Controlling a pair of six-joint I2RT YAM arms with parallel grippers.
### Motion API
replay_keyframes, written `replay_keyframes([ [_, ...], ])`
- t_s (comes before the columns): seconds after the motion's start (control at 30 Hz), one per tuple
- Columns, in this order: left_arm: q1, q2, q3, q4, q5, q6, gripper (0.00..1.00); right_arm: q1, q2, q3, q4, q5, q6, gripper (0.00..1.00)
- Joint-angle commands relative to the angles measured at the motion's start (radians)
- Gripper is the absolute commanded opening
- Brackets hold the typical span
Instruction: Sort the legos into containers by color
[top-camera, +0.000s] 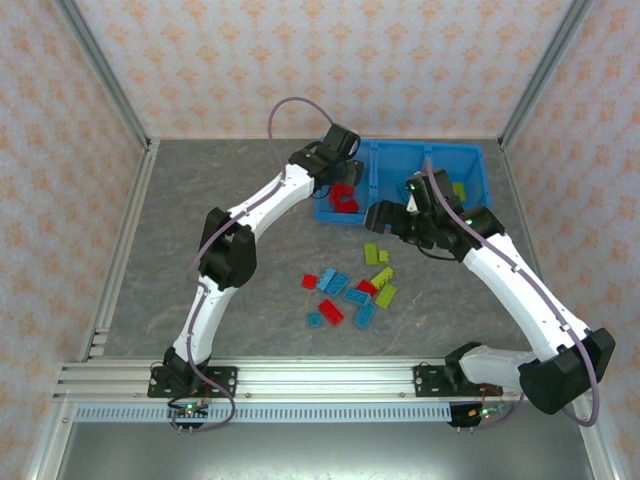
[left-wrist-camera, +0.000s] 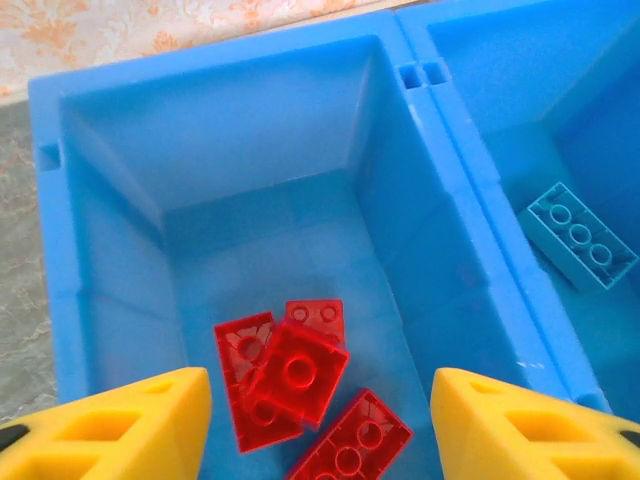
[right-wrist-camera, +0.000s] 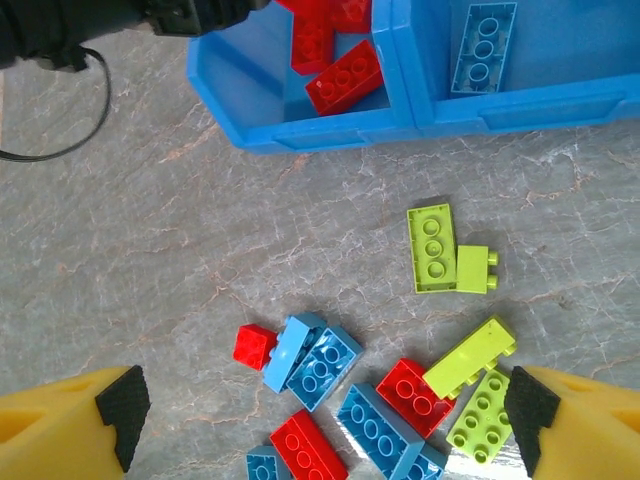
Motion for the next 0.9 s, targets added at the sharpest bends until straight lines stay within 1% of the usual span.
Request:
replay_keyframes([
  [0.0,-0.004,-0.125,0.009,-0.045,0.008,0.033,0.62,0.002,-0.011,-0.028,-0.025,0.033,0.013,0.94],
  [0.1,-0.003,-0.291,-0.160,0.008,0.048,0.023,0.60,0.004,-0.011,-0.050,-0.011,0.025,0.016,0.94],
  [0.2,-0.008,-0.562,-0.435,0.107,0.089,0.012,0.58,0.021,0.004,-0.070,-0.002,0.039,0.015,0.94],
  [0.3,-0.021,-0.839,-0.691,0.153,0.094,0.061,0.58,0.062,0.054,-0.072,0.001,0.081,0.008,0.93],
  [0.37,-0.024,-1.012,-0.816,0.138,0.099,0.137,0.58,0.091,0.109,-0.064,0.003,0.119,-0.006,0.91],
  [0.47,-0.030,-1.234,-0.954,0.064,0.105,0.321,0.60,0.127,0.237,-0.021,-0.016,0.221,-0.040,0.90],
  [0.6,-0.030,-1.464,-1.135,-0.067,0.207,0.684,0.70,0.132,0.412,0.053,-0.028,0.276,-0.095,0.90],
  [0.63,-0.030,-1.512,-1.206,-0.070,0.217,0.775,0.73,0.132,0.453,0.067,-0.024,0.286,-0.109,0.89],
  [0.67,-0.031,-1.555,-1.268,-0.059,0.228,0.837,0.74,0.133,0.488,0.079,-0.023,0.294,-0.122,0.88],
  [0.7,-0.030,-1.597,-1.334,-0.032,0.237,0.870,0.77,0.133,0.526,0.095,-0.025,0.303,-0.135,0.85],
  [0.73,-0.030,-1.633,-1.400,0.026,0.241,0.870,0.78,0.133,0.563,0.113,-0.028,0.311,-0.148,0.83],
  [0.83,-0.030,-1.689,-1.542,0.184,0.268,0.826,0.86,0.133,0.642,0.142,-0.028,0.322,-0.171,0.75],
  [0.87,-0.030,-1.687,-1.564,0.199,0.283,0.825,0.89,0.133,0.657,0.144,-0.023,0.328,-0.178,0.74],
])
